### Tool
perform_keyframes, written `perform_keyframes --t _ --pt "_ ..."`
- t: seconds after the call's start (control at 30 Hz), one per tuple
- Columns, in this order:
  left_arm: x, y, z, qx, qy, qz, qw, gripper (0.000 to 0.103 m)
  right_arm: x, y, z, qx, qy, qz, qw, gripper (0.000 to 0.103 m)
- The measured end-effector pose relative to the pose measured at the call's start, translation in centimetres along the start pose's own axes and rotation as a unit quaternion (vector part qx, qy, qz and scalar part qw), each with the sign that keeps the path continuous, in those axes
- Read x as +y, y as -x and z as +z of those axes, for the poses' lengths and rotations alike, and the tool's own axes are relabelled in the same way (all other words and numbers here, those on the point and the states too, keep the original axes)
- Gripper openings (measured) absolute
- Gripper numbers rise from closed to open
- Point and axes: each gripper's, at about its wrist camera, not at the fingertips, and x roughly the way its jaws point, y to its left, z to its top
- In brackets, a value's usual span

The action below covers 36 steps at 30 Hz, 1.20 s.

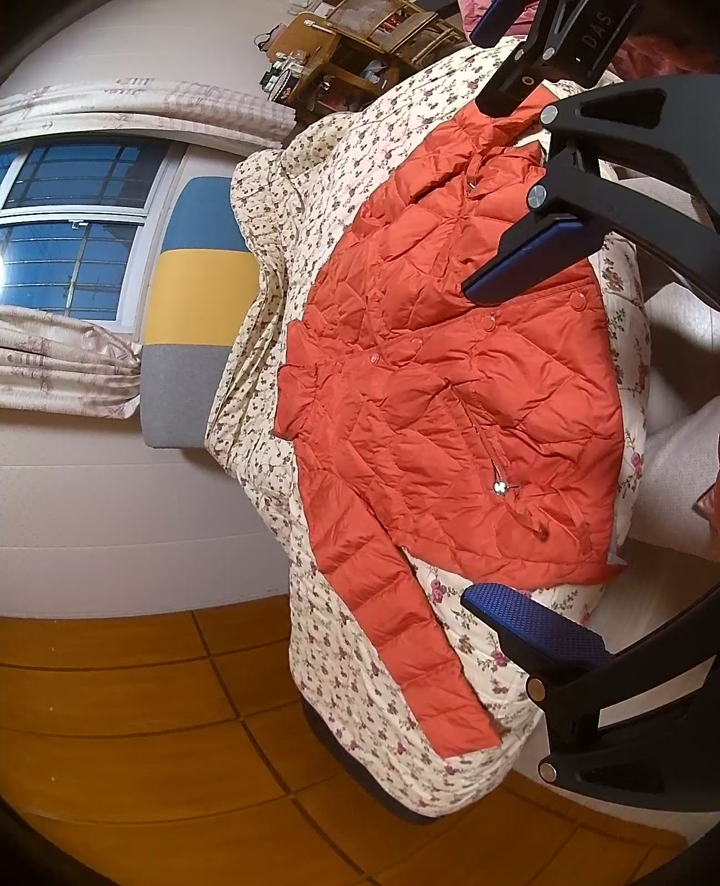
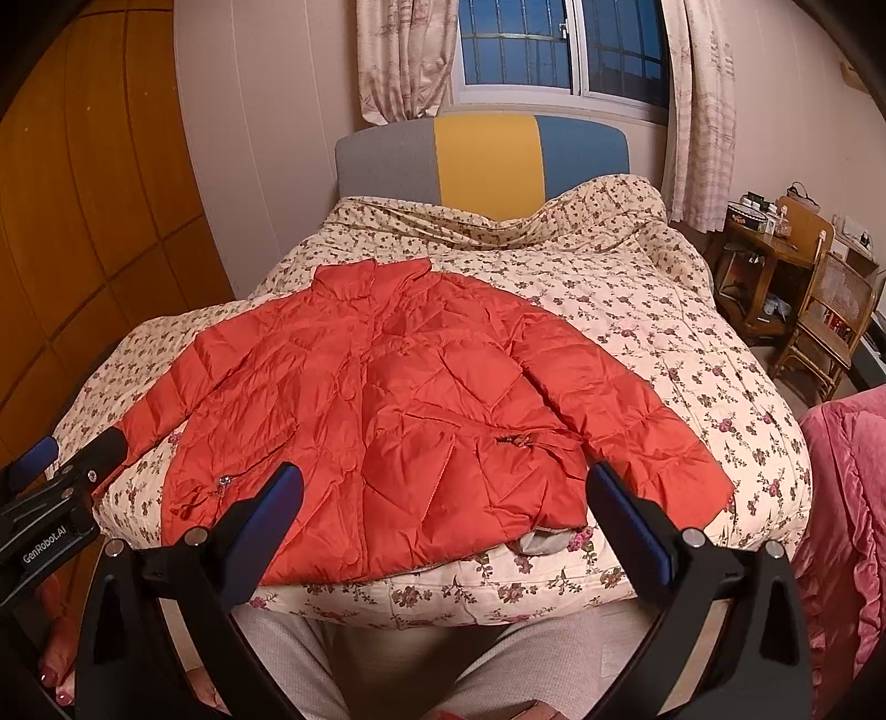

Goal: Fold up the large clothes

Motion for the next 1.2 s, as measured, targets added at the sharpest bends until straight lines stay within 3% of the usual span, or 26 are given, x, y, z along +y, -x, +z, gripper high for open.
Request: perform_keyframes --t 1.2 --pt "-0.06 -0.34 -0.39 -0.001 0.002 -0.003 1.0 0.1 -0.15 -0.36 -0.06 0.008 -0.003 -0.003 1.0 0.101"
